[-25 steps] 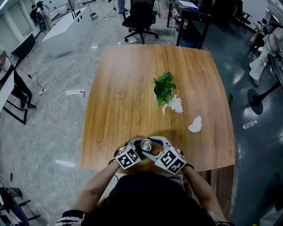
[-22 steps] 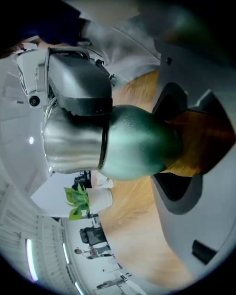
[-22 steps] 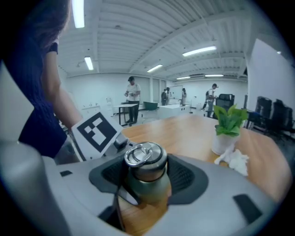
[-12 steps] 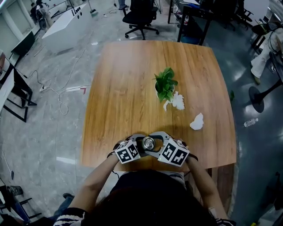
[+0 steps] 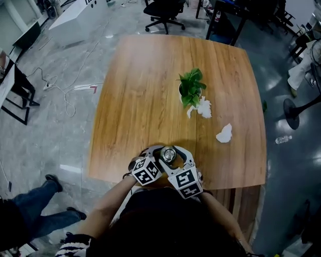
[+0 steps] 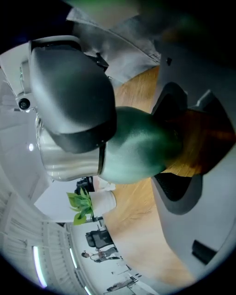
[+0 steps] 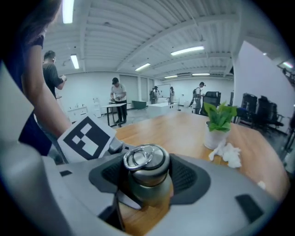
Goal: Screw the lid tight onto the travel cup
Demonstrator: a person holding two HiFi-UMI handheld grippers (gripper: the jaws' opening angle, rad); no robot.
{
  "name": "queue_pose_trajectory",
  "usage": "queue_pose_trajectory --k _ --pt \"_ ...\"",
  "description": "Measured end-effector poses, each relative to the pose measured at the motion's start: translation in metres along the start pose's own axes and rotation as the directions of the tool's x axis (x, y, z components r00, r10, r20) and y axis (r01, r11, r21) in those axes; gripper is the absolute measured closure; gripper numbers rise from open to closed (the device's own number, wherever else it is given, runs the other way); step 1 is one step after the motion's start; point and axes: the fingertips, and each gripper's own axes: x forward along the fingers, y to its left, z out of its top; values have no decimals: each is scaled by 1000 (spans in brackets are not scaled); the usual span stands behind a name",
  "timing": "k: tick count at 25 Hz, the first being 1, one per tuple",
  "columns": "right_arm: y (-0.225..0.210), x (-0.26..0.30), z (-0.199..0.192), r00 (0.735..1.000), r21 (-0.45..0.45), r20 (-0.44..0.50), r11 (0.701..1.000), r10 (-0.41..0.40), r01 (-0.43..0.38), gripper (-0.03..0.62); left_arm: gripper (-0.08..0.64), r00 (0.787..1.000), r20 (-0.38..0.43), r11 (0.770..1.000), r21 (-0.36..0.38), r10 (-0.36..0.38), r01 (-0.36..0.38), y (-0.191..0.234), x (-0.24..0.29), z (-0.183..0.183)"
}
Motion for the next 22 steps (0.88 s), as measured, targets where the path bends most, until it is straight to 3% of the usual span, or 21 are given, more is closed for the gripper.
queue_pose_trajectory --k 3,5,9,11,12,14,17,20,22 --pt "3 -1 -2 995 -2 -15 996 94 -94 325 204 999 -11 999 -3 -34 34 -1 1 -1" --pt "7 -3 -4 979 -77 -60 977 194 -198 324 204 998 -18 998 -4 -67 67 -3 1 -2" --pt "13 -4 -8 928 -317 -223 878 297 -357 325 204 997 -18 997 -2 -80 80 -5 -1 -2" --pt "14 -5 -8 913 -358 -263 847 312 -393 325 204 998 -11 998 -1 -59 59 -5 -1 0" --pt "13 -5 -6 919 -348 -249 857 306 -380 325 204 999 -8 999 -3 -46 46 -5 -2 1" --pt "9 -3 -1 953 -280 -170 914 252 -292 325 204 1000 -4 1000 -16 -16 16 -3 -2 2" --pt "3 -3 3 994 -133 -67 987 83 -91 324 204 1000 -9 999 -38 25 -25 -2 -3 2" --pt "0 -3 4 999 -28 -28 999 -32 31 324 204 999 -19 998 -51 28 -29 -3 -4 1" --pt "1 -3 5 1000 0 -16 1000 1 -1 325 204 1000 -25 999 -51 9 -10 -2 -2 1"
